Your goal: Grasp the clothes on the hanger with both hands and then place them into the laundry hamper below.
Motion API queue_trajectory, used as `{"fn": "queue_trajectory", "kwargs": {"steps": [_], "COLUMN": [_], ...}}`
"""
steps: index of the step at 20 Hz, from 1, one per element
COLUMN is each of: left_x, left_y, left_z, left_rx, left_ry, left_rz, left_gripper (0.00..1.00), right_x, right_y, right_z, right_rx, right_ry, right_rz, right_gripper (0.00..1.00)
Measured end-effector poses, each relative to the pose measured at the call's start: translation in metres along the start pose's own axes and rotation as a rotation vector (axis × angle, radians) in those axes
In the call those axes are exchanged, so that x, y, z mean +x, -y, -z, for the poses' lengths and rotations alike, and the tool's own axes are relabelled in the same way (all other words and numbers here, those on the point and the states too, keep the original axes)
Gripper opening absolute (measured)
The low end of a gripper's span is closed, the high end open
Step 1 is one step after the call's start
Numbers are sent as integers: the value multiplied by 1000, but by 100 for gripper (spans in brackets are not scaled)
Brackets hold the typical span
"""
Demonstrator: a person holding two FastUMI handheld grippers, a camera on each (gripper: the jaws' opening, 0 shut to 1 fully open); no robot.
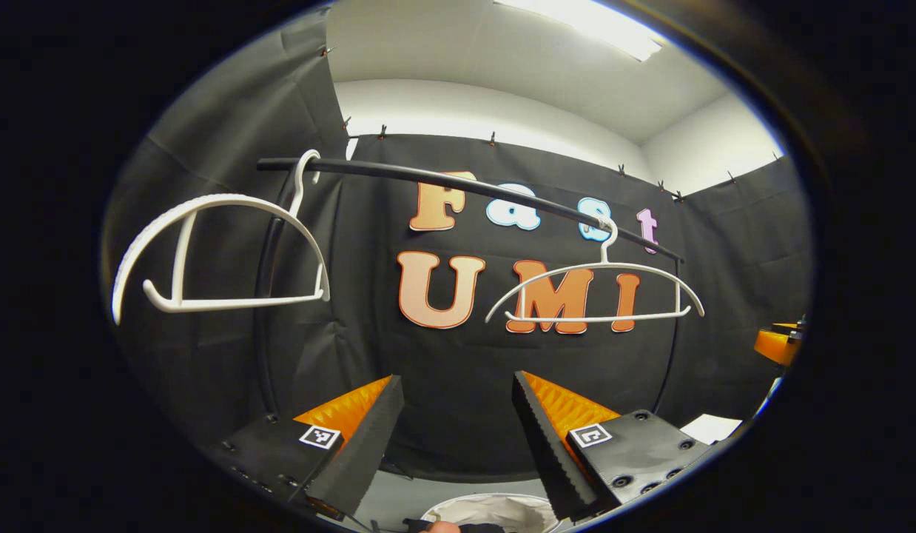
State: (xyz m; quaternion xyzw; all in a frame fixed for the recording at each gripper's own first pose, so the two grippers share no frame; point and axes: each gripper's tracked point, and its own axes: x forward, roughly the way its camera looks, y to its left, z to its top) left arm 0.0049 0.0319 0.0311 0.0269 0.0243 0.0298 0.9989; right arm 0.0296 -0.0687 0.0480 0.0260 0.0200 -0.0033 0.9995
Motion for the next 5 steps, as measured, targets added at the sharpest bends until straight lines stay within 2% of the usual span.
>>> {"fn": "queue_trajectory", "kwargs": {"steps": [5], "left_x": [-2], "left_y": [-1], "left_z": [-1], "left_rx": [4], "left_ry": [1], "left_rz": [-4], "left_gripper": [97], "right_x": [-2], "right_y": [-3], "right_z": [2], "right_rx": [5], "right_ry": [-3], "right_rz": [-13], "right_gripper": [92]}}
